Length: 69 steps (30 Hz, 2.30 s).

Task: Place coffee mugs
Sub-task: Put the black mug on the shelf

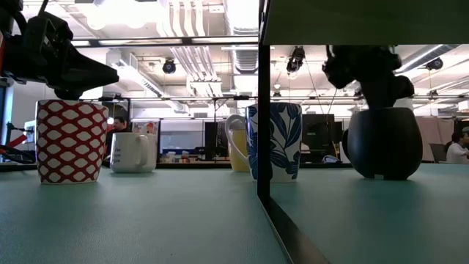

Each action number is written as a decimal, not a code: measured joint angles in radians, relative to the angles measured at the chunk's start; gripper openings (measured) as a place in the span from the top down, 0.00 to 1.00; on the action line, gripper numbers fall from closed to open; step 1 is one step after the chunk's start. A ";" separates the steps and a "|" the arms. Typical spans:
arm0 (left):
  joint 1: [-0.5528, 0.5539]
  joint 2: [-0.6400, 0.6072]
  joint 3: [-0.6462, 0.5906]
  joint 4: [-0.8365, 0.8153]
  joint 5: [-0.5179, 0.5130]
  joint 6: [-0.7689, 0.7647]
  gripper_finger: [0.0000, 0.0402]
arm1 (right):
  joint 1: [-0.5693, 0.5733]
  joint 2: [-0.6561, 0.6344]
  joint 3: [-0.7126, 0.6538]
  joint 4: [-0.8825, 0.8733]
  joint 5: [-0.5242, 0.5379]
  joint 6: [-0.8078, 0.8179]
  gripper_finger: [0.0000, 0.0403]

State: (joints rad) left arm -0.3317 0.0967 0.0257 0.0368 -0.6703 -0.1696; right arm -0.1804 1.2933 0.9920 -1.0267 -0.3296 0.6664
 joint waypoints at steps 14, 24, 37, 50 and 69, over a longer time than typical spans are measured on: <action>0.000 0.000 0.000 0.000 0.000 0.000 0.78 | 0.007 0.078 0.000 -0.042 0.030 -0.215 0.74; 0.000 0.000 0.000 0.000 0.000 0.000 0.78 | 0.009 0.079 0.013 -0.111 -0.026 -0.183 0.96; 0.000 0.000 0.000 0.000 0.000 0.000 0.78 | 0.108 0.074 0.338 -0.457 -0.014 -0.142 0.97; 0.000 0.000 0.000 0.000 0.000 0.000 0.78 | 0.426 0.074 0.557 -0.461 -0.048 0.235 0.97; 0.000 0.000 0.000 0.000 0.000 0.000 0.78 | 0.945 0.070 0.611 -0.457 -0.075 0.726 0.97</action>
State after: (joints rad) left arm -0.3317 0.0971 0.0257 0.0371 -0.6701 -0.1696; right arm 0.7649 1.3632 1.6028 -1.4841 -0.4045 1.3928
